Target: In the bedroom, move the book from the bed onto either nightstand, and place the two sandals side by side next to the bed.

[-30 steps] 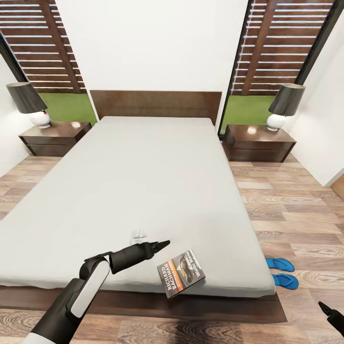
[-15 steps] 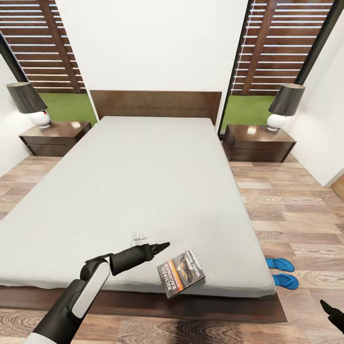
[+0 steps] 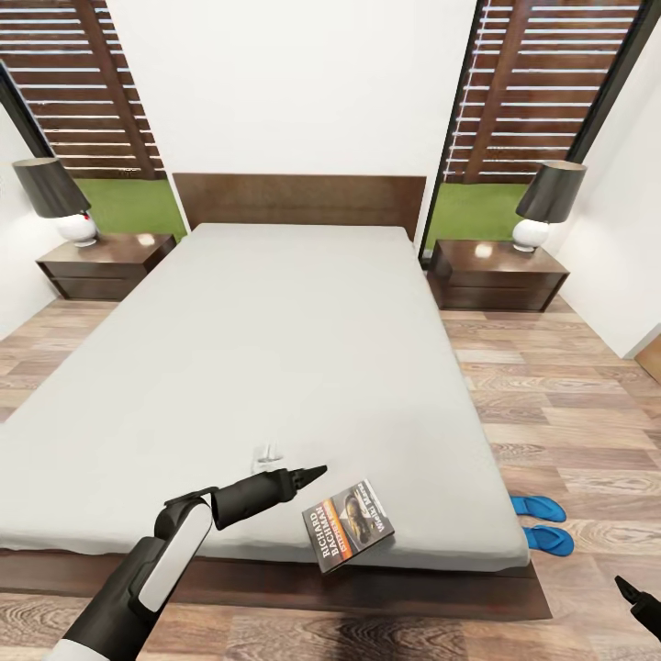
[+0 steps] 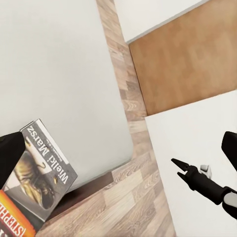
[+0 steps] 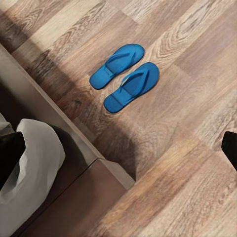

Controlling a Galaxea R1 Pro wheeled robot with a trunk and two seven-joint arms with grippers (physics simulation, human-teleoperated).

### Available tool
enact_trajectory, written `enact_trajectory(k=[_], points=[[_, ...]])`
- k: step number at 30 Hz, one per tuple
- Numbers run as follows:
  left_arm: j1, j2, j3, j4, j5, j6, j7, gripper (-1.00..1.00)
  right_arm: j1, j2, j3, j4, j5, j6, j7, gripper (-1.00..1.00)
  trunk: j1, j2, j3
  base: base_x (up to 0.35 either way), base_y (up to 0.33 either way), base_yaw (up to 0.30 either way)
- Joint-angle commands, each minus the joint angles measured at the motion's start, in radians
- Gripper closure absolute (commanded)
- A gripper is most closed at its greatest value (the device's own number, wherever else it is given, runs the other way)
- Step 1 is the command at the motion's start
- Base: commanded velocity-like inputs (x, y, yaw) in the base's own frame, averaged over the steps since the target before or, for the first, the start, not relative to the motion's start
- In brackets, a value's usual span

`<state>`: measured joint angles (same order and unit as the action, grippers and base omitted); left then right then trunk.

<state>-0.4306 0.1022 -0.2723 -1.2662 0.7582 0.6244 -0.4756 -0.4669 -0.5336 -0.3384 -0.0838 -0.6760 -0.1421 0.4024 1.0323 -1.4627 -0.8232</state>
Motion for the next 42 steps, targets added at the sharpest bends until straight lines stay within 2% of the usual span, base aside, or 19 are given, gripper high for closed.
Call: enact_trajectory(k=[1,9,26,28,32,34,42], points=[[-0.001,0.001,-0.001,0.000,0.007,0.006,0.002,-1.00,-0.001,0.000,-0.002,0.002,-0.004,-0.002,0.006,-1.00,0.000,0.000,-0.001,-0.086,0.000,0.000],[0.000,0.001,-0.001,0.002,0.008,0.006,0.003,-1.00,-0.001,0.000,-0.002,0.002,-0.004,-0.002,0.006,-1.00,0.000,0.000,-0.001,-0.214,0.000,0.000],[0.000,-0.001,-0.007,0.002,0.008,0.006,0.003,-1.00,-0.001,0.003,-0.001,0.006,0.010,0.014,0.012,-1.00,0.000,0.000,-0.001,-0.008,0.000,0.000],[0.000,-0.001,-0.008,0.002,0.008,0.006,0.003,-1.00,0.000,0.004,-0.001,0.007,0.019,0.016,0.030,-1.00,0.000,0.000,-0.001,0.000,0.000,0.000],[0.000,-0.006,-0.008,0.002,0.008,0.006,0.003,-1.00,0.000,0.006,-0.001,0.007,0.050,0.017,0.123,-1.00,0.000,0.000,-0.001,-0.025,0.000,0.000],[-0.001,-0.009,-0.008,0.002,0.008,0.006,0.003,-1.00,0.000,0.006,-0.001,0.007,0.058,0.018,0.144,-1.00,0.000,0.000,-0.001,-0.170,0.000,0.000],[0.000,-0.014,-0.008,0.003,0.008,0.006,0.003,-1.00,0.001,0.006,-0.001,0.007,0.065,0.016,0.164,-1.00,0.000,0.000,-0.001,-0.298,0.000,0.000]])
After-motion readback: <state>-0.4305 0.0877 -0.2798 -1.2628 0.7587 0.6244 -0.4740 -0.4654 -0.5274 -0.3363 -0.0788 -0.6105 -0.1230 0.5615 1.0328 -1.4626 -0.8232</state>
